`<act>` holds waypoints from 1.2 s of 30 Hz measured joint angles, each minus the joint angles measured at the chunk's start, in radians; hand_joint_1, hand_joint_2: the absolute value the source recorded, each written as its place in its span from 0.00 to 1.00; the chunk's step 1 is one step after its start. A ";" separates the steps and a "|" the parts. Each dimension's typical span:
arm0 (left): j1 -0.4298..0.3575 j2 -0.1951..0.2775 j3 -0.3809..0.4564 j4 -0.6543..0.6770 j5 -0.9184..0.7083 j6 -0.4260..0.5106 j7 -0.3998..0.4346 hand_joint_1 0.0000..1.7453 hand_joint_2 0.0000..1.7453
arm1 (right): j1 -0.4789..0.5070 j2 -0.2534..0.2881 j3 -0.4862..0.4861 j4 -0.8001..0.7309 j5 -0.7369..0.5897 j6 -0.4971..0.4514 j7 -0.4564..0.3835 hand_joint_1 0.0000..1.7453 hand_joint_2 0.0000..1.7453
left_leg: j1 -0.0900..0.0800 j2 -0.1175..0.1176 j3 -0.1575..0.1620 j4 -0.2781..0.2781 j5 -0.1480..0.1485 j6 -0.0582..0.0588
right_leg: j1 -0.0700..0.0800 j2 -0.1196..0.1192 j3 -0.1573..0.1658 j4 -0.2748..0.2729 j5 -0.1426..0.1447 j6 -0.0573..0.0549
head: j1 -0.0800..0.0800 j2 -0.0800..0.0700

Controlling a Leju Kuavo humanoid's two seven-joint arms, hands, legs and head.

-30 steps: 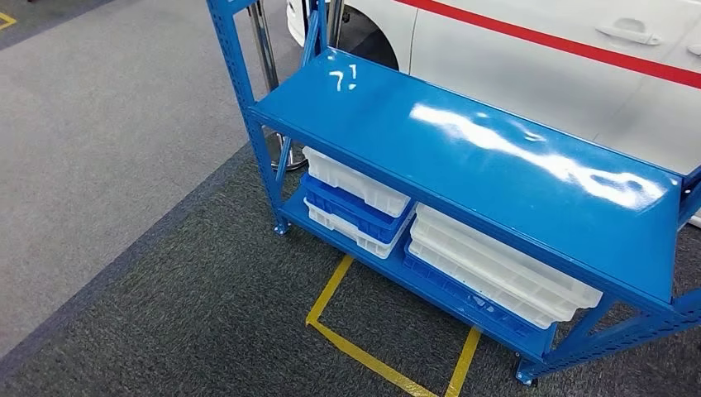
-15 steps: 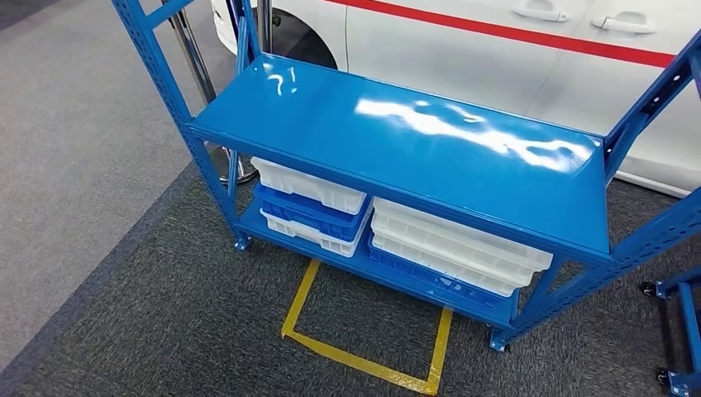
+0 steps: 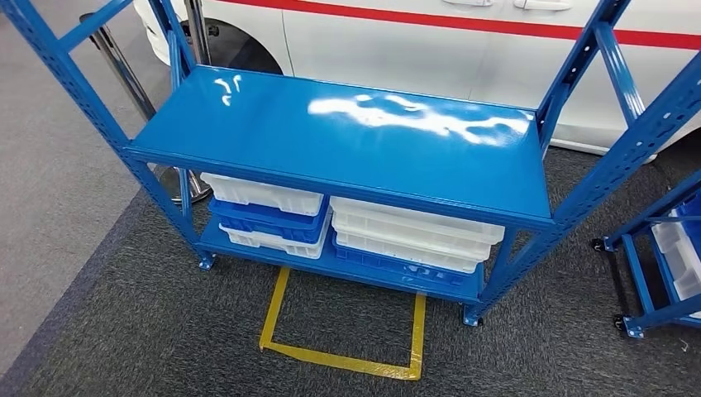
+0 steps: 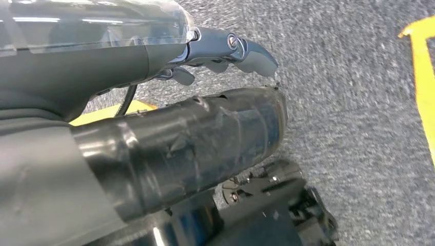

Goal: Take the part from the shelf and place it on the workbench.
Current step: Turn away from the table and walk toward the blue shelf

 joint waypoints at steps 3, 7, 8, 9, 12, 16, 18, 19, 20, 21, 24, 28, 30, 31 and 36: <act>0.001 0.000 0.001 0.000 0.000 0.001 0.000 0.00 0.00 | -0.001 0.001 0.000 0.000 0.007 -0.006 0.007 0.00 0.00 | 0.006 -0.076 -0.052 0.124 -0.077 -0.011 | -0.008 0.021 0.004 -0.010 0.007 -0.018 | -0.003 0.000; 0.007 0.000 0.002 0.000 0.000 0.001 0.002 0.00 0.00 | -0.002 0.002 0.000 0.000 0.012 -0.015 0.016 0.00 0.00 | 0.007 -0.105 -0.142 0.279 -0.106 -0.017 | -0.006 0.048 0.003 -0.003 0.003 -0.022 | -0.004 0.000; 0.008 0.000 0.002 0.000 0.000 0.001 0.002 0.00 0.00 | -0.002 0.002 0.000 0.000 0.013 -0.017 0.018 0.00 0.00 | 0.007 -0.105 -0.127 0.232 -0.067 -0.016 | -0.006 0.054 0.004 0.001 0.001 -0.020 | -0.004 0.000; 0.009 0.001 0.002 0.000 -0.001 0.001 0.002 0.00 0.00 | -0.002 0.002 0.000 0.000 0.014 -0.021 0.023 0.00 0.00 | 0.007 -0.107 -0.101 0.164 -0.024 -0.013 | -0.006 0.059 0.004 0.005 -0.002 -0.017 | -0.004 0.000; 0.006 0.001 0.002 0.000 -0.002 0.001 0.002 0.00 0.00 | -0.003 0.002 0.000 0.000 0.019 -0.031 0.046 0.00 0.00 | 0.004 -0.116 -0.054 0.029 0.026 -0.002 | -0.002 0.067 -0.003 0.020 -0.011 -0.002 | -0.003 0.000; 0.004 0.001 0.002 0.000 -0.005 0.001 0.002 0.00 0.00 | -0.004 0.002 0.000 0.000 0.022 -0.037 0.061 0.00 1.00 | 0.004 -0.113 -0.049 0.014 0.034 0.024 | -0.005 0.062 -0.010 0.035 -0.023 0.021 | -0.003 0.000; 0.004 0.000 0.002 0.000 -0.005 0.001 0.002 0.00 0.00 | -0.004 0.002 0.000 0.000 0.023 -0.037 0.062 0.00 1.00 | 0.006 -0.107 -0.049 0.009 0.039 0.035 | -0.008 0.051 -0.047 0.120 -0.076 0.031 | -0.002 0.000; 0.004 0.000 0.002 0.000 -0.005 0.001 0.002 0.00 0.00 | -0.004 0.002 0.000 0.000 0.024 -0.036 0.062 0.00 1.00 | 0.005 -0.105 -0.050 0.009 0.040 0.037 | -0.009 0.047 -0.078 0.184 -0.111 0.035 | -0.002 0.000; 0.005 0.001 0.002 0.000 -0.005 0.001 0.002 0.00 0.00 | -0.004 0.002 0.000 0.000 0.024 -0.035 0.062 0.00 1.00 | 0.005 -0.102 -0.051 0.009 0.040 0.038 | -0.010 0.046 -0.108 0.247 -0.136 0.039 | -0.003 0.000; 0.006 0.001 0.002 0.000 -0.006 0.001 0.002 0.00 0.00 | -0.004 0.002 0.000 0.000 0.024 -0.035 0.062 0.00 1.00 | 0.005 -0.099 -0.051 0.009 0.039 0.039 | -0.013 0.045 -0.126 0.286 -0.145 0.043 | -0.003 0.000; 0.005 0.001 0.002 0.000 -0.008 -0.002 0.001 0.00 0.00 | -0.004 0.001 0.000 0.000 0.027 -0.032 0.066 0.00 1.00 | 0.007 -0.098 -0.046 0.013 0.034 0.039 | -0.027 0.041 -0.071 0.182 -0.067 0.062 | -0.003 0.000; 0.003 0.002 0.002 0.000 -0.010 -0.004 -0.002 0.00 0.75 | -0.006 0.006 0.000 0.001 0.029 -0.044 0.070 0.00 1.00 | -0.001 -0.100 -0.049 0.024 0.023 0.023 | -0.030 0.040 0.009 0.013 -0.023 0.054 | -0.005 0.000; 0.003 0.002 0.002 0.000 -0.012 -0.004 -0.003 0.00 1.00 | -0.007 0.007 0.000 0.001 0.030 -0.049 0.070 0.00 0.75 | 0.000 -0.100 -0.047 0.022 0.024 0.019 | -0.026 0.042 0.009 0.013 -0.020 0.044 | -0.007 0.000; 0.003 0.002 0.002 0.000 -0.014 -0.004 -0.004 0.00 1.00 | -0.007 0.007 0.000 0.001 0.030 -0.051 0.071 0.00 0.50 | 0.002 -0.100 -0.047 0.021 0.024 0.017 | -0.023 0.042 0.009 0.013 -0.021 0.043 | -0.007 0.000; 0.003 0.002 0.001 0.000 -0.020 0.001 -0.008 0.00 1.00 | -0.007 0.006 -0.001 0.001 0.037 -0.056 0.072 0.00 1.00 | 0.006 -0.100 -0.043 0.015 0.026 0.009 | -0.017 0.042 0.009 0.014 -0.022 0.036 | -0.007 0.000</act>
